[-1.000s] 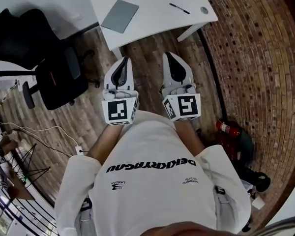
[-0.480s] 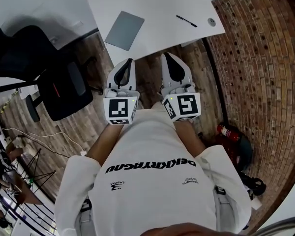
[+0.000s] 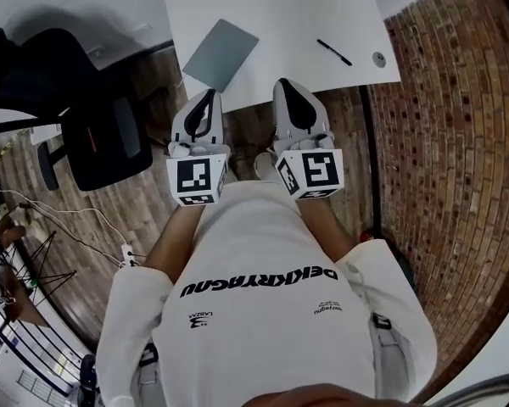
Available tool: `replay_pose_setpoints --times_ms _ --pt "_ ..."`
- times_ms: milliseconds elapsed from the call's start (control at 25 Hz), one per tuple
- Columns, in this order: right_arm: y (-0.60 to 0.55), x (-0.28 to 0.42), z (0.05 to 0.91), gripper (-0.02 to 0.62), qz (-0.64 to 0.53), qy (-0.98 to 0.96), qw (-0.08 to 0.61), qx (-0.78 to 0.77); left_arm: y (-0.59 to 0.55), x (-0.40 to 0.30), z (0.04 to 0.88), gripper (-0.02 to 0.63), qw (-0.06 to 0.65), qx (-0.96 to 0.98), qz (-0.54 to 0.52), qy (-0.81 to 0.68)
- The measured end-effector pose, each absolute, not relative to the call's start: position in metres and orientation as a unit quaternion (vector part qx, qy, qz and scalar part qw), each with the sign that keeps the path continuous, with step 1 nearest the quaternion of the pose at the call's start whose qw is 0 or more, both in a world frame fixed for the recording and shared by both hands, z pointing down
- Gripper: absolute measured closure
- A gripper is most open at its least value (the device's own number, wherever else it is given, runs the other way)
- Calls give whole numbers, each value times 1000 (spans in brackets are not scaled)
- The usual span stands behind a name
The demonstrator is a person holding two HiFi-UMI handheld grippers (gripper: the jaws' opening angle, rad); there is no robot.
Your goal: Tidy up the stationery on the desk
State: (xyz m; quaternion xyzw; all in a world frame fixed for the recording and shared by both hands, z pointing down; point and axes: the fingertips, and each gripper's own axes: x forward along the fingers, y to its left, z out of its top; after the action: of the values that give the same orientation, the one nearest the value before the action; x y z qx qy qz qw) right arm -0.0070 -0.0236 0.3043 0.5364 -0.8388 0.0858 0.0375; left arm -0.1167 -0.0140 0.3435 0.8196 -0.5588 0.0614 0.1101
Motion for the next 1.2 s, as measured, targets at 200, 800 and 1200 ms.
replay_pose_setpoints --times_ms 200,800,1200 --pt "-58 7 334 595 132 -843 56 518 -47 -105 363 607 131 802 81 -577" --pt "-137 -12 443 573 278 -822 85 490 -144 -106 465 607 219 795 163 -542" --pt "-161 -28 516 502 349 -788 116 495 -187 -130 533 520 256 784 229 -517"
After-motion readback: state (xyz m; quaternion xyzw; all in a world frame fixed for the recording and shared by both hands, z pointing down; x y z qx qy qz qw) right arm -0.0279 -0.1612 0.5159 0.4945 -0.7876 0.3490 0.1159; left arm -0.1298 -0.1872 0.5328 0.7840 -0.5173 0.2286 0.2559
